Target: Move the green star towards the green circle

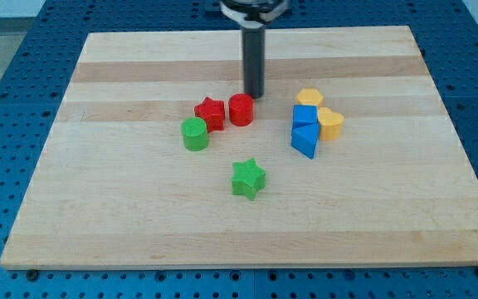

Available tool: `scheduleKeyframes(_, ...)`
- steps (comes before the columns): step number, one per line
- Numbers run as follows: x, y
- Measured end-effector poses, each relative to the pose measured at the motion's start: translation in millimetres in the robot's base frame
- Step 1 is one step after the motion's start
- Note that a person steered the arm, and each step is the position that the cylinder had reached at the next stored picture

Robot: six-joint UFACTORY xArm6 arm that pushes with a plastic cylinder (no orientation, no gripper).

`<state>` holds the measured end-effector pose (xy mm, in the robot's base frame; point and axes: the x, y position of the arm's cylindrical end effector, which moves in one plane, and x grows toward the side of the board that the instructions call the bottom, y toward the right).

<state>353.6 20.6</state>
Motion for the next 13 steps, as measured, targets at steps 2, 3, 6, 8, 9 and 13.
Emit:
scheduleKeyframes(2,26,-21)
scheduleKeyframes(3,42,-37)
scheduleKeyframes(6,90,-3)
scheduleKeyframes(8,152,22)
scheduleKeyframes(9,161,37)
scheduleKeyframes(13,168,-11)
